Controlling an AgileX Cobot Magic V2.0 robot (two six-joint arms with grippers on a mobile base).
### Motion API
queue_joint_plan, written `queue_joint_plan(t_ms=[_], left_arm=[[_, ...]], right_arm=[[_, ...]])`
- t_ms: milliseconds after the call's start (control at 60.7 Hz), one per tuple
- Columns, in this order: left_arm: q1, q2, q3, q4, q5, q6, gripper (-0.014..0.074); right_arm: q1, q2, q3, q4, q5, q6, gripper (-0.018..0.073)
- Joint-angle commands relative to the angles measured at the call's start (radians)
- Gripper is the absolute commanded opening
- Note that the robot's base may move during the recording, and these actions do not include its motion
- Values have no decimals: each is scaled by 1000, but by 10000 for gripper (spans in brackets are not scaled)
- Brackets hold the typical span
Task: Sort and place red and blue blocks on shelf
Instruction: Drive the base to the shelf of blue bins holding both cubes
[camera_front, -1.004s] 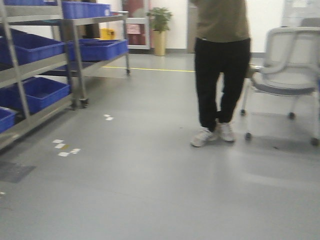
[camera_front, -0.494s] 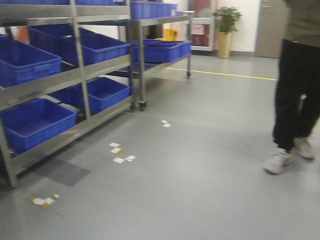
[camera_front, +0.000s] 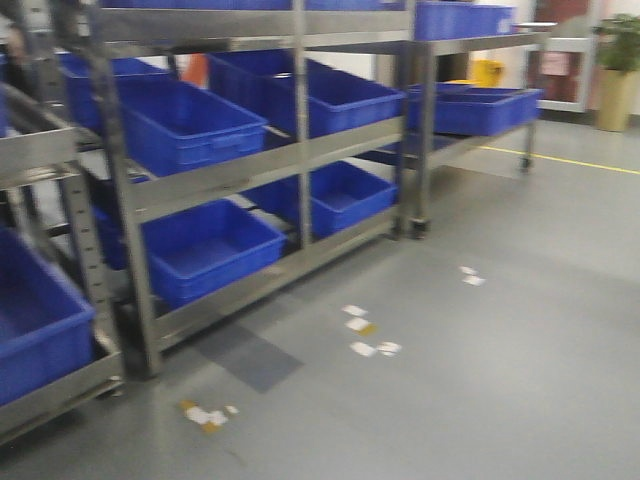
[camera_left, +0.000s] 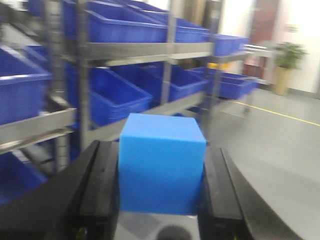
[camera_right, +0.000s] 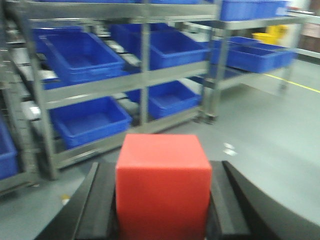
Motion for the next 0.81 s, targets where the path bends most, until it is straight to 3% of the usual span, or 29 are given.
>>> queue_joint_plan(t_ms=[0,790], left_arm=[[1,6,-30,-2,-93,-7,124],[1,6,-30,-2,-93,-7,124]], right_arm=[[-5,3,-27,-8,-91,-2,109],[-5,3,-27,-8,-91,-2,109]])
